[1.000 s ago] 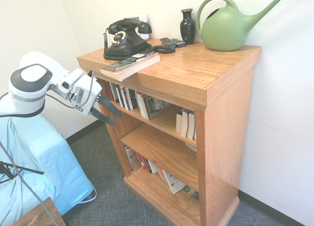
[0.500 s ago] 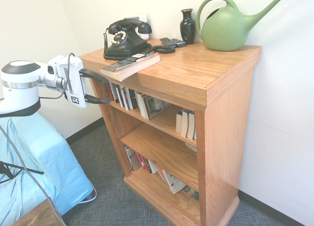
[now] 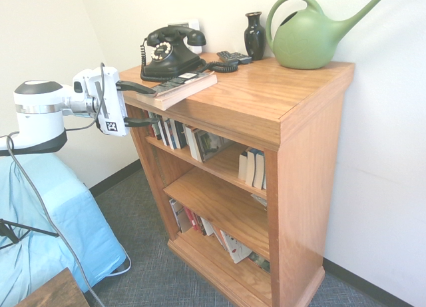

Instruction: Organize the shelf

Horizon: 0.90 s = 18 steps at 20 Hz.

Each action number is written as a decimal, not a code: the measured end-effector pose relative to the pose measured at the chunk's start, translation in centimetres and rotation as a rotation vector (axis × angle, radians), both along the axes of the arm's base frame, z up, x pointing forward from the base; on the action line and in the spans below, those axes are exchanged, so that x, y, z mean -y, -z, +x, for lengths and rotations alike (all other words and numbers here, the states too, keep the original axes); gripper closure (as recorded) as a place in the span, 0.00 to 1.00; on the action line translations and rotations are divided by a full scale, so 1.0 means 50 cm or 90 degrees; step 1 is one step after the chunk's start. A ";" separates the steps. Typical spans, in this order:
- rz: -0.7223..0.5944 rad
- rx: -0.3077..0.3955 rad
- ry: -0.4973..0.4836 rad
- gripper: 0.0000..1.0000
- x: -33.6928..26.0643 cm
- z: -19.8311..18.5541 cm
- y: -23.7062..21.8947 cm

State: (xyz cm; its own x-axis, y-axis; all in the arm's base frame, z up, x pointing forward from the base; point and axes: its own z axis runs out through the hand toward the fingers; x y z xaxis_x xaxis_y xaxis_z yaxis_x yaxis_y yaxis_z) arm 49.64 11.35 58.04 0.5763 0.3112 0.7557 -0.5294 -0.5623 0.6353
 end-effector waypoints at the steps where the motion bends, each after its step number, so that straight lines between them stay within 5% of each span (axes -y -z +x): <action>1: 0.001 0.000 -0.019 0.00 -0.002 0.009 0.000; 13: 0.004 0.008 -0.083 0.00 0.002 0.044 -0.018; 14: 0.004 0.010 -0.082 1.00 0.003 0.047 -0.022; 18: 0.005 0.016 -0.081 1.00 0.006 0.064 -0.038</action>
State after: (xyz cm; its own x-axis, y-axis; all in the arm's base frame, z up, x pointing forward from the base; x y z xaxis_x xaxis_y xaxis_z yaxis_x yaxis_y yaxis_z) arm 52.85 11.07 59.95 0.5140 0.3747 0.7716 -0.4689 -0.6305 0.6185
